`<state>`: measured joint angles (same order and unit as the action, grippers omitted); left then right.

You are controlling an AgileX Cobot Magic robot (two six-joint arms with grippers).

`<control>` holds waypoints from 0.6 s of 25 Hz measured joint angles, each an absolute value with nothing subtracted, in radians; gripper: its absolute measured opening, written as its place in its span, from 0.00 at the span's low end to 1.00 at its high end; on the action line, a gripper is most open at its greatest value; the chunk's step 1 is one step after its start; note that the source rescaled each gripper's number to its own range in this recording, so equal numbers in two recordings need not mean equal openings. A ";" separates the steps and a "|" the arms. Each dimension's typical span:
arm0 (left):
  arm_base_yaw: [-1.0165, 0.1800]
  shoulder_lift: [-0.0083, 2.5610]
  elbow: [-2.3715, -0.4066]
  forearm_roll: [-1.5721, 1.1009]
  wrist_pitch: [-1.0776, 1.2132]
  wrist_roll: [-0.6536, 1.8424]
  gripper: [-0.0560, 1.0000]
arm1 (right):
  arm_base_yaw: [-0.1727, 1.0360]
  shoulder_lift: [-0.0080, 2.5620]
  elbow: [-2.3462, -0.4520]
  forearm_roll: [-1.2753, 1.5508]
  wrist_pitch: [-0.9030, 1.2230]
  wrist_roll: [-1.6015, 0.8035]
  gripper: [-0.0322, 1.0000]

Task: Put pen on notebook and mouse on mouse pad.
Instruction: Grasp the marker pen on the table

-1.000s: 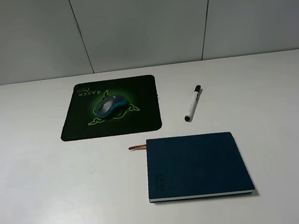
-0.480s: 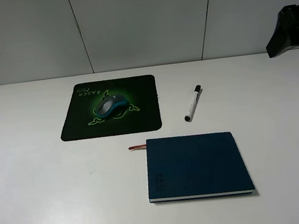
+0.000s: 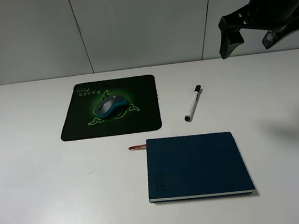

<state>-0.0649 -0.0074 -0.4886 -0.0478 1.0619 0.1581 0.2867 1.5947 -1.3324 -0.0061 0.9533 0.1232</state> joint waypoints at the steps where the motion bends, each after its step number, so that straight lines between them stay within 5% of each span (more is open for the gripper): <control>1: -0.065 -0.007 -0.489 -0.048 1.062 0.158 1.00 | 0.299 1.624 -1.351 -0.010 0.954 0.136 1.00; 15: -0.065 -0.007 -0.489 -0.048 1.062 0.158 1.00 | 0.366 1.959 -1.604 -0.028 1.011 0.284 1.00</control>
<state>-0.0649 -0.0074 -0.4886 -0.0478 1.0619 0.1581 0.3655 1.9593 -1.6036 -0.0283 1.0111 0.2845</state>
